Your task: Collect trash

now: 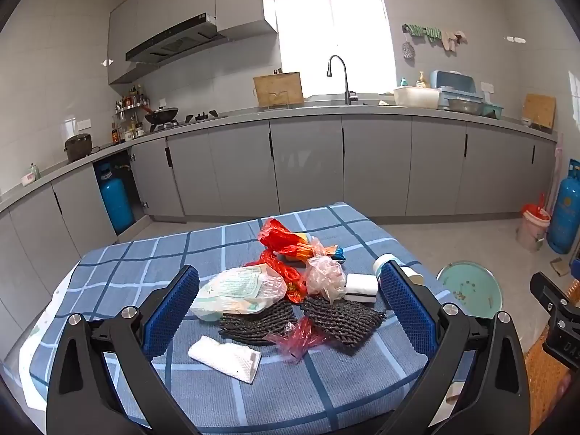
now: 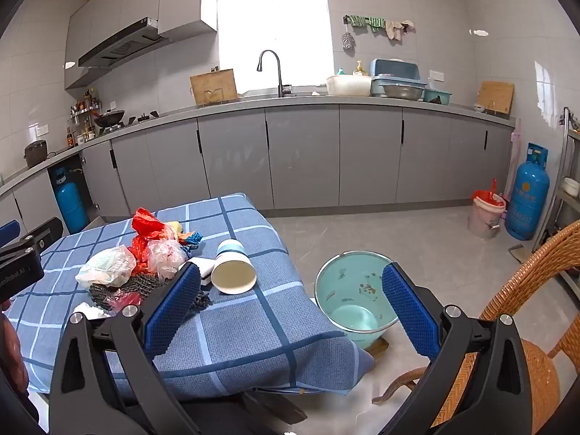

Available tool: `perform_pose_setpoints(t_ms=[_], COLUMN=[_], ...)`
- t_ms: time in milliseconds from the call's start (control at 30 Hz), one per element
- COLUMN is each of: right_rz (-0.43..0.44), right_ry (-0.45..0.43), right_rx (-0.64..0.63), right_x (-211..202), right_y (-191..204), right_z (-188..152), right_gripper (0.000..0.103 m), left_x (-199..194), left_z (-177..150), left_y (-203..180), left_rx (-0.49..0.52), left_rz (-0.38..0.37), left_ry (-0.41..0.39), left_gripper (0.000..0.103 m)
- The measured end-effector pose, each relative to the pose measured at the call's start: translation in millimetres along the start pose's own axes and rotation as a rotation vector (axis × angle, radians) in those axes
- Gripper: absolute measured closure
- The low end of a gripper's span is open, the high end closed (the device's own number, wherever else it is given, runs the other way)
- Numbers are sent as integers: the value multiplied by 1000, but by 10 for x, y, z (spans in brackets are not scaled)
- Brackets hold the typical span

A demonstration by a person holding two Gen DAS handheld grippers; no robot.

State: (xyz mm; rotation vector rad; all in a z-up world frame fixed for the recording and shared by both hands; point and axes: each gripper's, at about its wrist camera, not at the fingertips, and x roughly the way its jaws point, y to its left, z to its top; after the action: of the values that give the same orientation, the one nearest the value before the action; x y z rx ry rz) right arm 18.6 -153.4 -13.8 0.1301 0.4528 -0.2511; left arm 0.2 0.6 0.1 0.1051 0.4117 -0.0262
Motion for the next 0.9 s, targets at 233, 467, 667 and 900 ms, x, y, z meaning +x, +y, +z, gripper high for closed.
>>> perform_pose_setpoints(t_ms=[233,467,667,900], right_rz=[0,4,5,5], right_ry=[0,5,6,6], right_rx=[1,-3,-4,-3], right_x=[1,1,4,11], right_y=[0,26,5,12], right_z=[-4,-11,-6,-17], right_gripper=[5,5,5,5], left_x=[4,-5,-6,5], left_z=[11,12,37,3], left_y=[31,8,30,35], left_rx=[8,11,10,10], left_rz=[0,8,8,8], left_ry=[2,1,4,1], left_gripper=[4,4,4,4])
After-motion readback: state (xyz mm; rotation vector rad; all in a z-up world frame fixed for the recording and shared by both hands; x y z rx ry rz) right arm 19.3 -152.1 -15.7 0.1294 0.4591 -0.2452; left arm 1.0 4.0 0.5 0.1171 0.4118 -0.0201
